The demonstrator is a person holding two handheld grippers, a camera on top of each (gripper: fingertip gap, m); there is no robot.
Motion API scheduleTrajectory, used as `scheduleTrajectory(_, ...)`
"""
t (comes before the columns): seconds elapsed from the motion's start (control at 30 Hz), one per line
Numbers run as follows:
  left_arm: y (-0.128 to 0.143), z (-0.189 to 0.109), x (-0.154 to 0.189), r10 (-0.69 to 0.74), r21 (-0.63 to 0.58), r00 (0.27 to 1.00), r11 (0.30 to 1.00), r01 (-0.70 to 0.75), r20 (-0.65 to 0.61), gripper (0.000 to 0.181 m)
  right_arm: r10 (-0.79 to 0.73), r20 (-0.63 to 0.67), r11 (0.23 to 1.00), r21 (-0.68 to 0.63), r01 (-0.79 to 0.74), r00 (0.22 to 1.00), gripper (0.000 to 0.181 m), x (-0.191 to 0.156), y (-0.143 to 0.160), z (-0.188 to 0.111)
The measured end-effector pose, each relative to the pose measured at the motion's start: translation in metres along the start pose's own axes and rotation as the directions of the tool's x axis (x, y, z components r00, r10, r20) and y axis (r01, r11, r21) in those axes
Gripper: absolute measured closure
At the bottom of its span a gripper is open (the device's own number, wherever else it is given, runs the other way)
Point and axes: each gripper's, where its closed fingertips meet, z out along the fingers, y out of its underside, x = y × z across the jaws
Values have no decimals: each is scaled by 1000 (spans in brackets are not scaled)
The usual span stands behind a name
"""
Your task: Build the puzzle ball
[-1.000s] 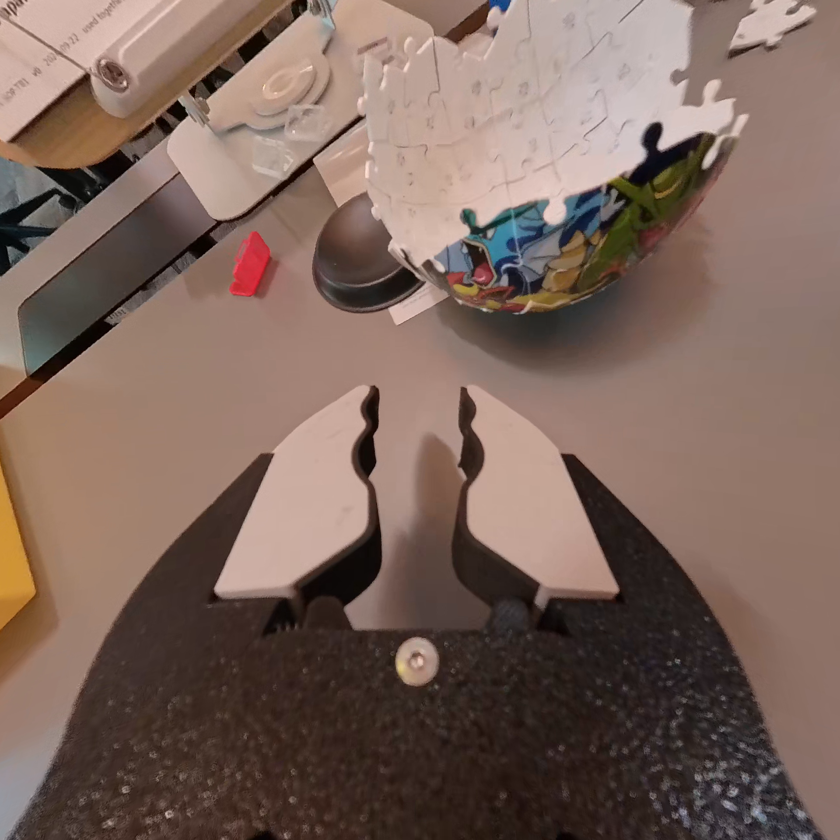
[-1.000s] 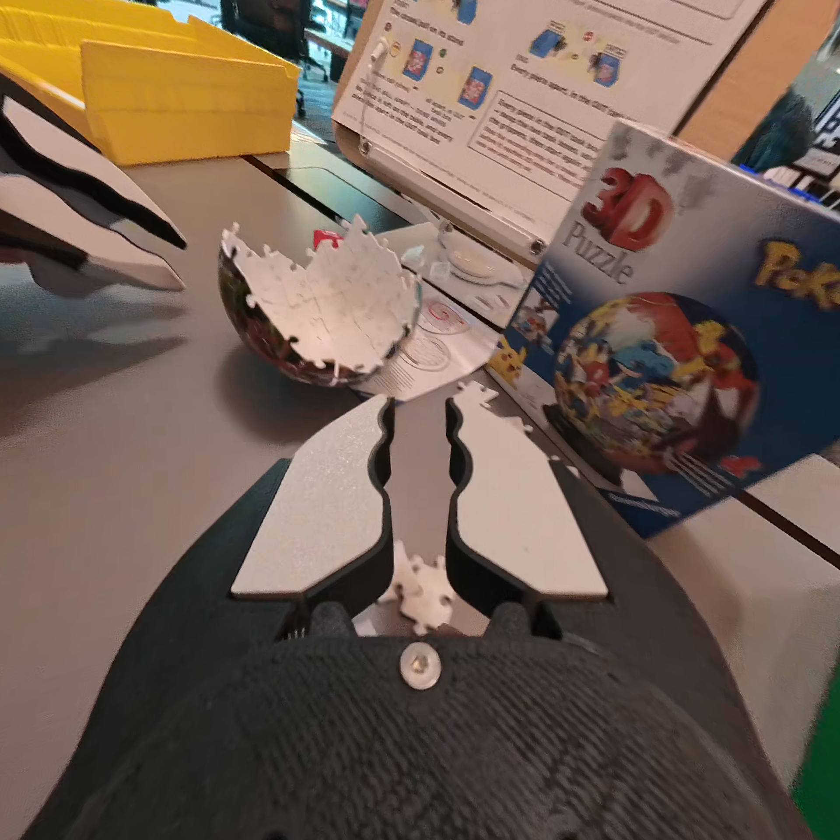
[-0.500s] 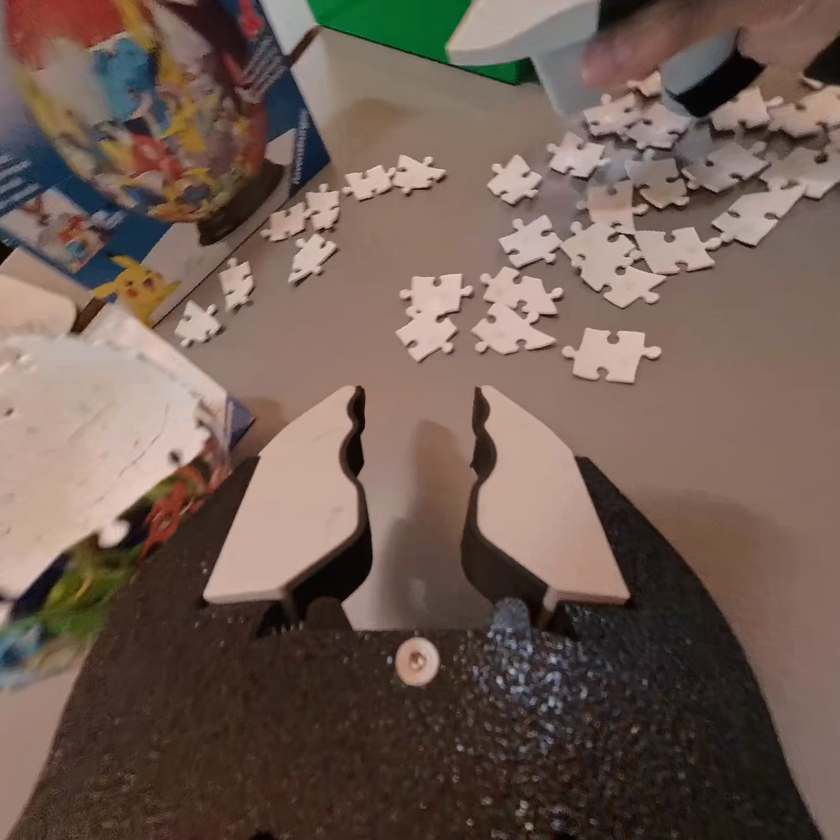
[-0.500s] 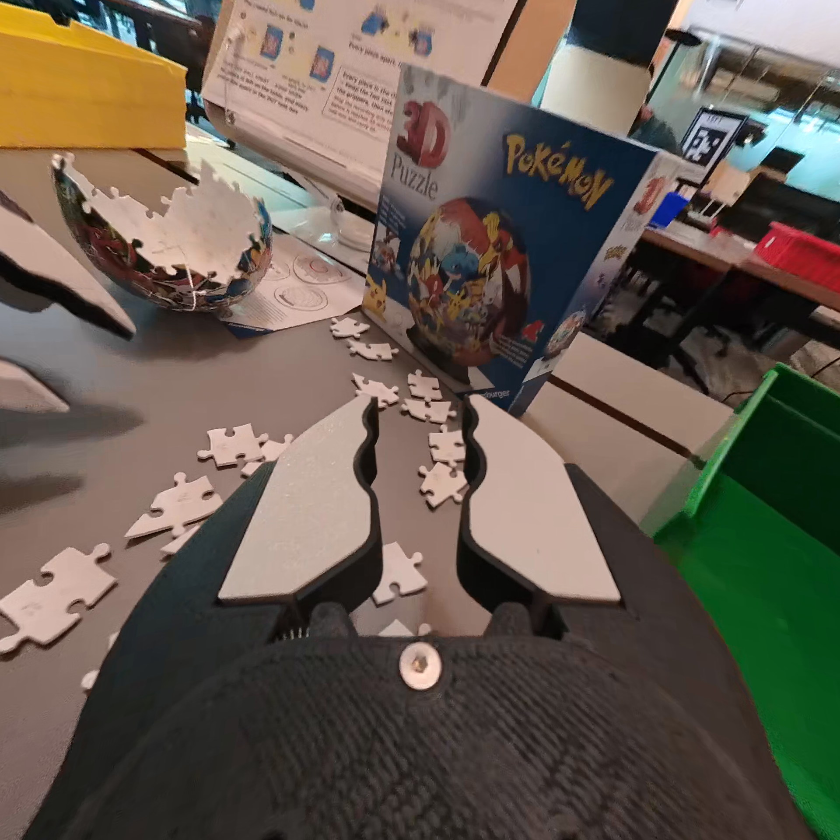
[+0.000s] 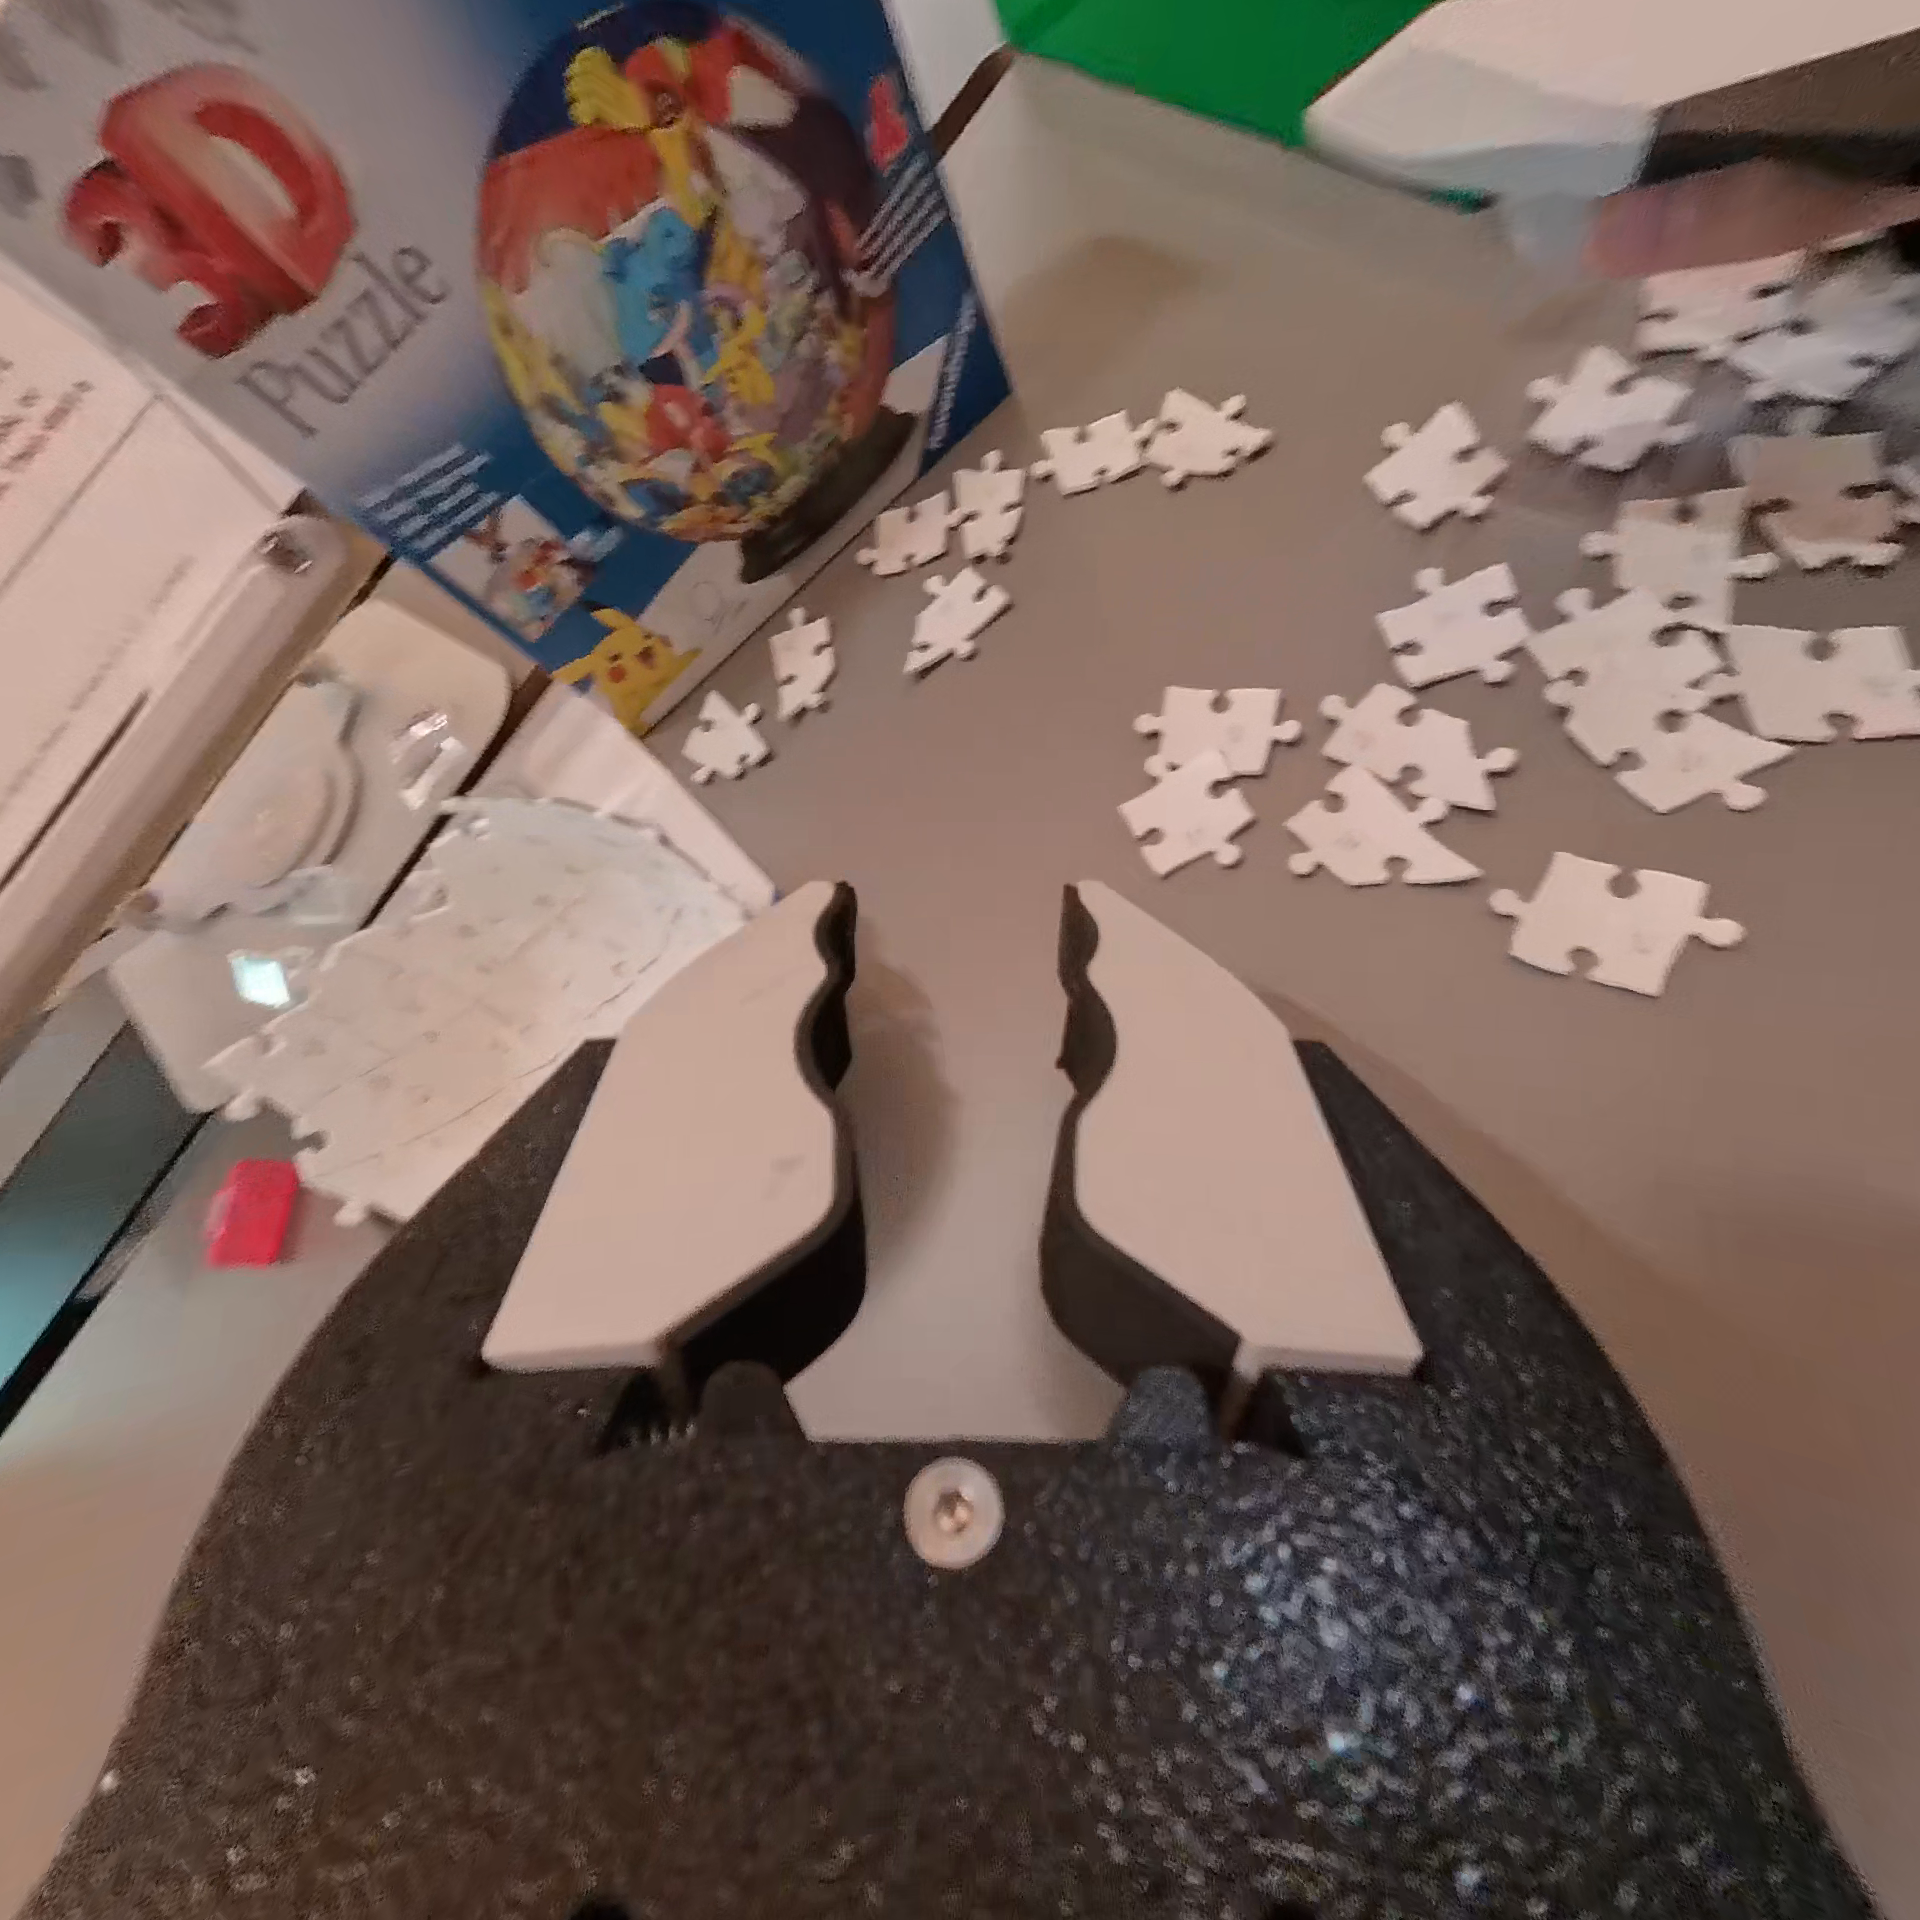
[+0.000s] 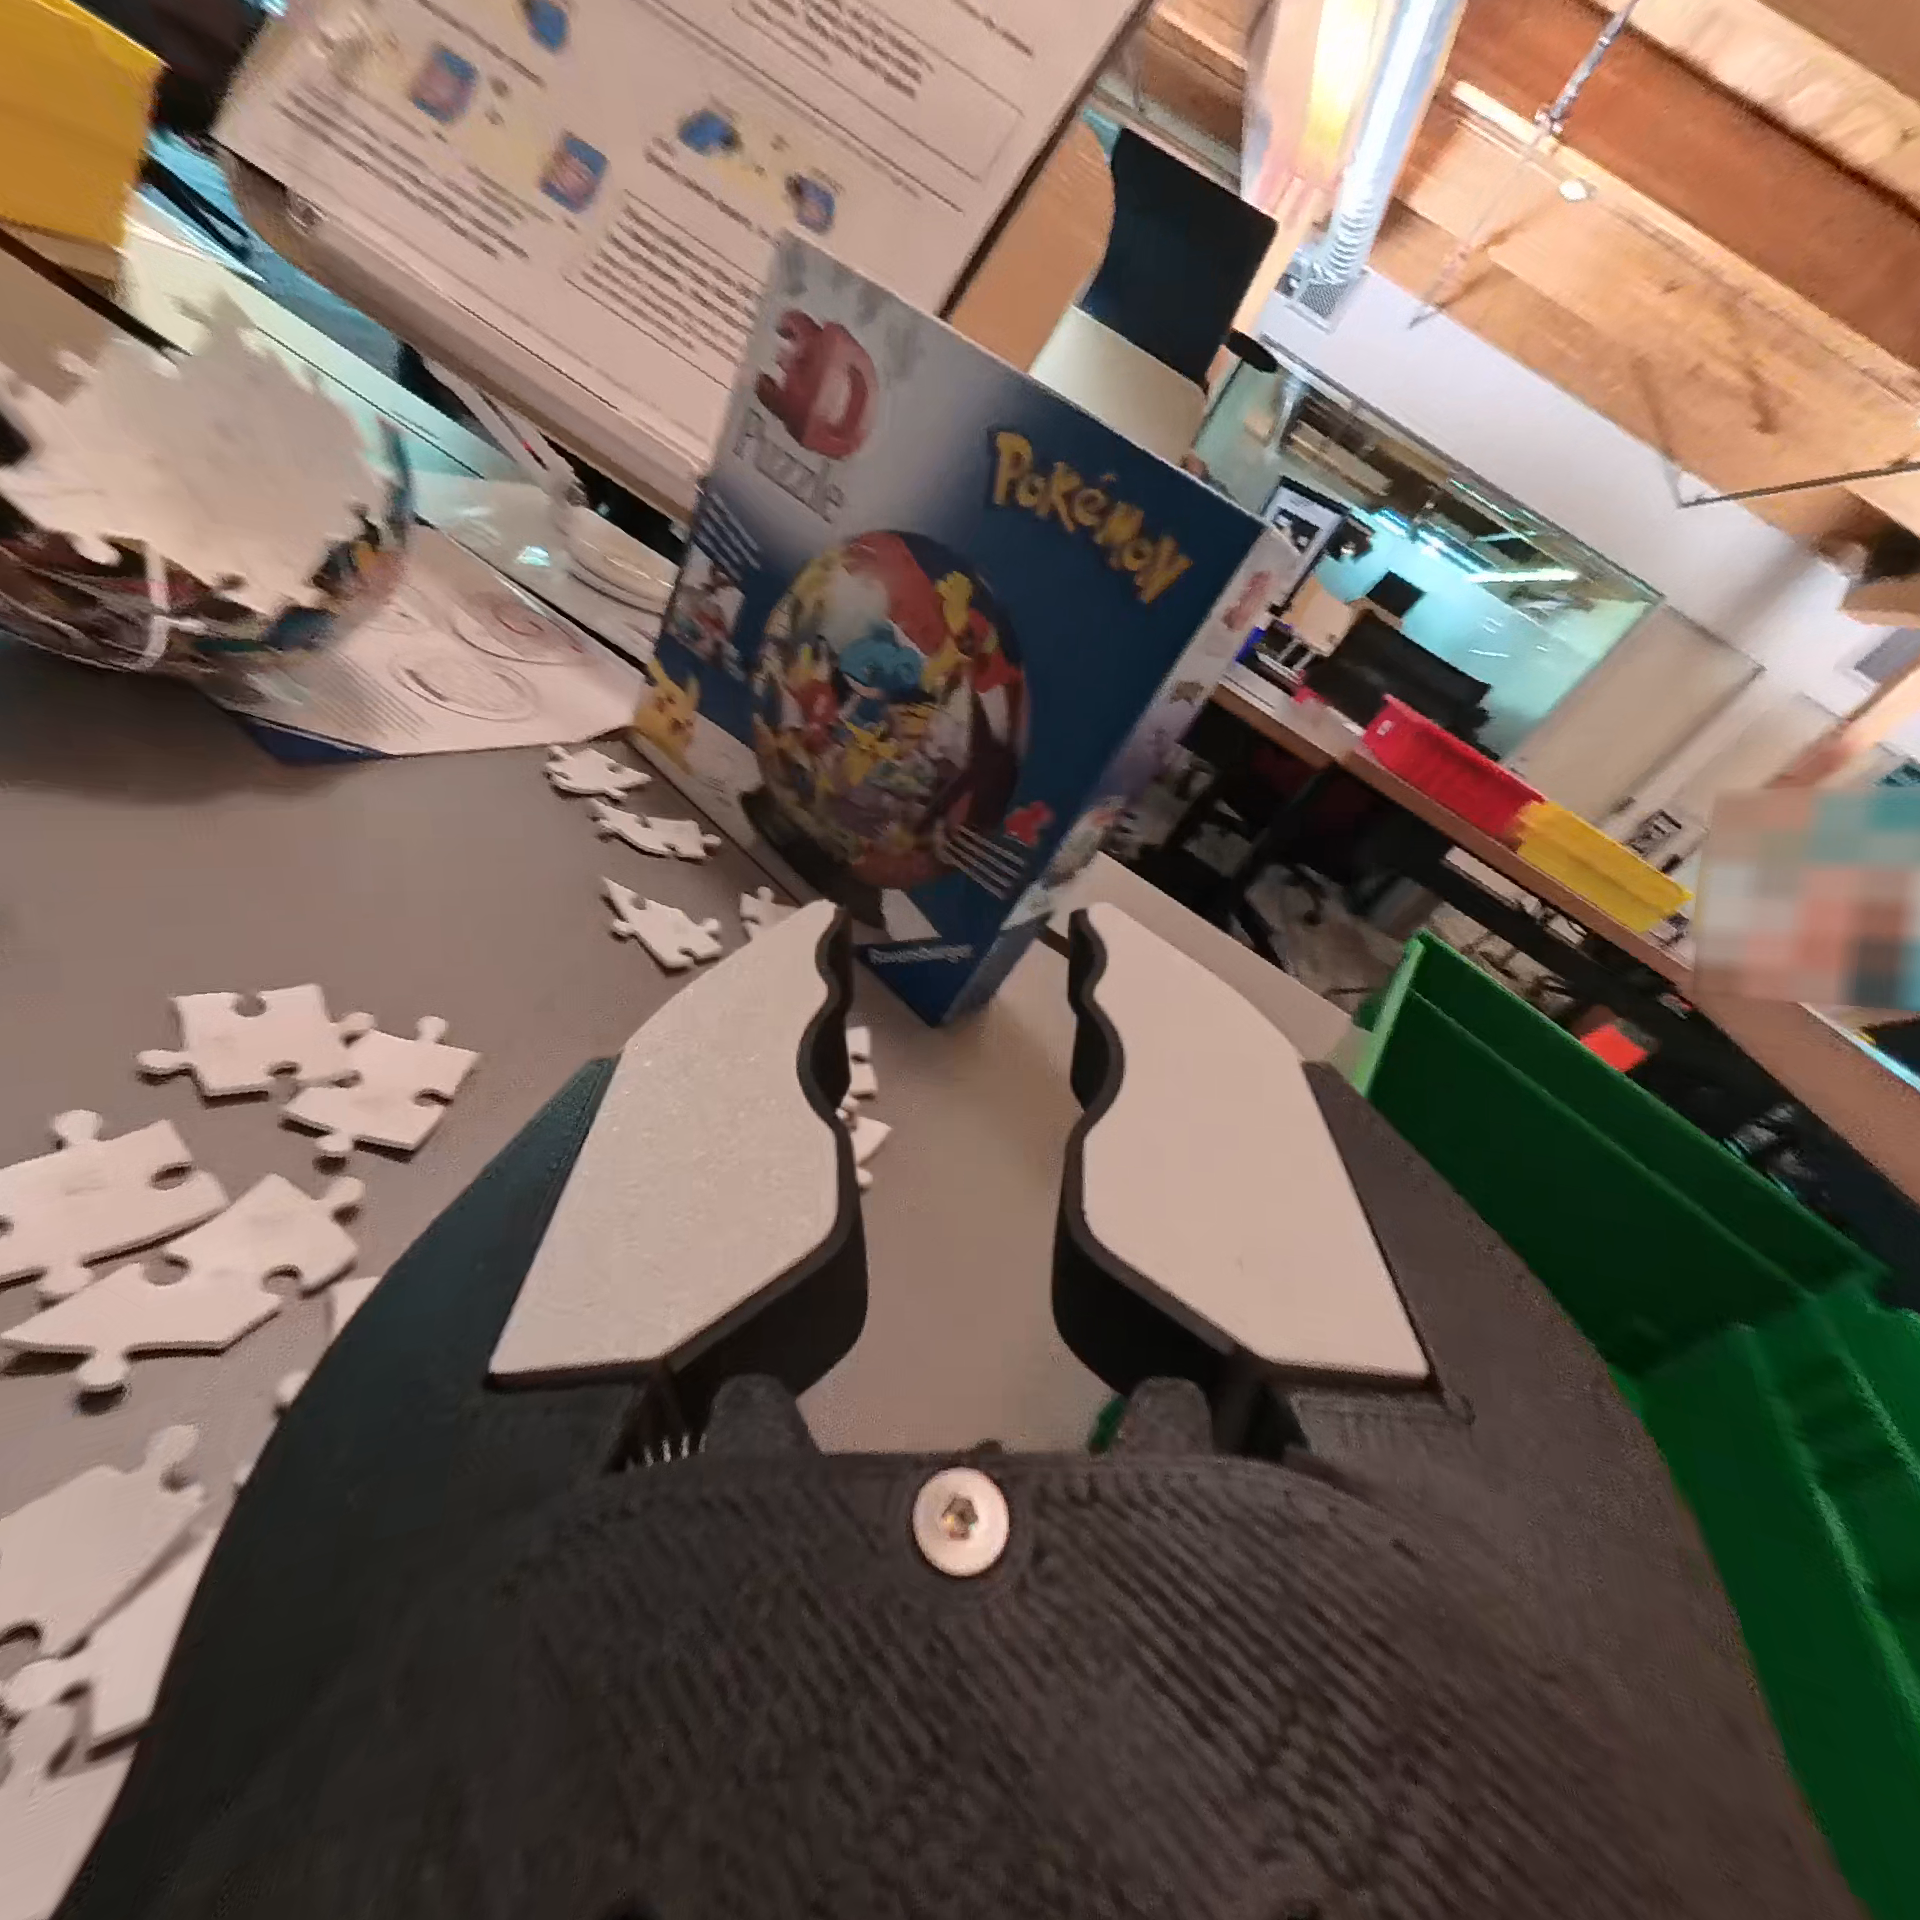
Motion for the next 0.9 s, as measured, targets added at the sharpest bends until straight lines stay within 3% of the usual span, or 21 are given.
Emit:
scheduleTrajectory(0.1,-5,-2,-16,0,-71,999,997,3,41,144,42,-22,999,-6,-43,999,139,7,4,-1)
scheduleTrajectory(0.2,-21,-1,-35,95,-128,994,988,-88,50,144,62,-29,998,-16,-62,998,140,11,7,-1)
scheduleTrajectory(0.37,-46,34,-67,373,-258,917,880,-398,-143,142,37,-43,998,-40,-39,998,143,12,11,-1)
scheduleTrajectory(0.43,-47,52,-60,392,-283,866,832,-477,-309,139,49,-79,998,-44,-52,996,145,19,13,-3)
scheduleTrajectory(0.53,-51,75,-45,471,-239,767,761,-603,-436,139,75,-118,996,-30,-79,990,146,32,13,-8)
scheduleTrajectory(0.73,-40,108,-28,497,-248,671,669,-700,-551,141,109,-159,994,16,-108,981,149,46,8,-16)
scheduleTrajectory(0.9,-33,124,-38,483,-326,690,635,-700,-540,140,94,-213,995,-9,-98,972,151,58,12,-22)
